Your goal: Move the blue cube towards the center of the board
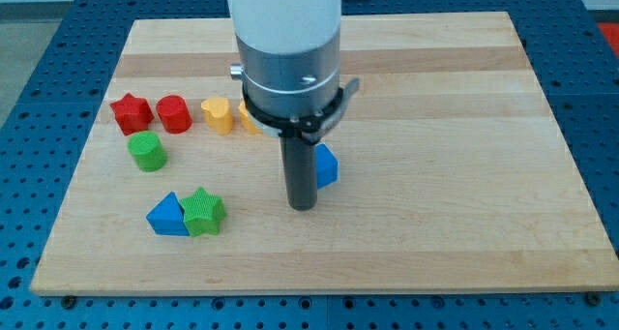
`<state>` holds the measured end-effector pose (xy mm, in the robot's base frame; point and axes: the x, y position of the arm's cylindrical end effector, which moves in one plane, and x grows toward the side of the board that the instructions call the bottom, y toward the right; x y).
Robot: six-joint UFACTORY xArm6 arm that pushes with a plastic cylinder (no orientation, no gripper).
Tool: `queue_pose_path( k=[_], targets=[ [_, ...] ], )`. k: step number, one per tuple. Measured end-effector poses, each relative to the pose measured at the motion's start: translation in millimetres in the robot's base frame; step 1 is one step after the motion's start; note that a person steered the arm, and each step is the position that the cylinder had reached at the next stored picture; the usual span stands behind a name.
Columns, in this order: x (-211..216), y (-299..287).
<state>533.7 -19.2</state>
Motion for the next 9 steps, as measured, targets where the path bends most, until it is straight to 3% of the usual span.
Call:
queue_pose_path(
  k=[2, 9],
  targets=[
    [-3.7, 27.2],
    [-27.8, 7.7]
  ],
)
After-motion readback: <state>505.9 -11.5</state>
